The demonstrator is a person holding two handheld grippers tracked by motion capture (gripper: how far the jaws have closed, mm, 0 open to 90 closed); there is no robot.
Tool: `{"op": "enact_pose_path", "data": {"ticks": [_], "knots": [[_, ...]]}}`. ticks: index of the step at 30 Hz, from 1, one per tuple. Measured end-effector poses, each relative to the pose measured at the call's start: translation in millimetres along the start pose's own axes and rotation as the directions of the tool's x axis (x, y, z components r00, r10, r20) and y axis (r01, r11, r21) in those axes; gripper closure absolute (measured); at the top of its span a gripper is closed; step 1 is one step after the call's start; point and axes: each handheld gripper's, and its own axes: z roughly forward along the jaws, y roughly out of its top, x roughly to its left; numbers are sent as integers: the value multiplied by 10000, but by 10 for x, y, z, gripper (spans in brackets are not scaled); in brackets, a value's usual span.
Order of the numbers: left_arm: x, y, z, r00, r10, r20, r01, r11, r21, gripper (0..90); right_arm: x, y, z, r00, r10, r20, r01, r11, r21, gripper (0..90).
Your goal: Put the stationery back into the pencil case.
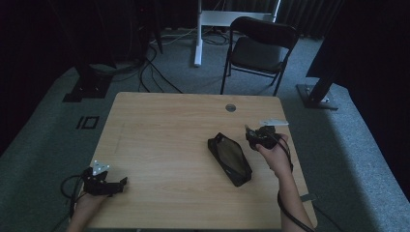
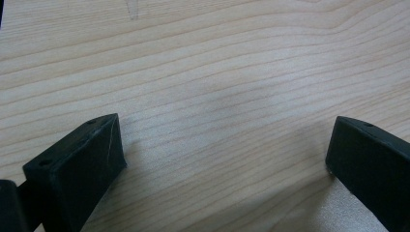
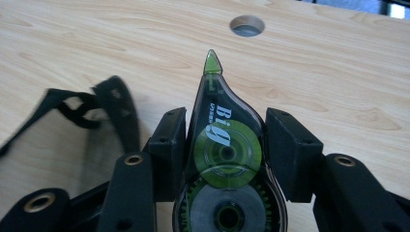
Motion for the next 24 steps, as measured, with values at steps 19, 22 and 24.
{"op": "enact_pose_path", "data": {"ticks": [19,22,24], "knots": [[0,0,0,10000,-2,4,2,10000,-1,1,382,86,-239,9983,-62,-573,60,10000,-28,509],[0,0,0,10000,1,2,-1,10000,2,1,451,92,-246,9972,-75,-741,72,10000,-48,509],[0,0,0,10000,-1,1,1,10000,2,1,496,97,-242,9963,43,-853,-47,10000,-42,509]]}}
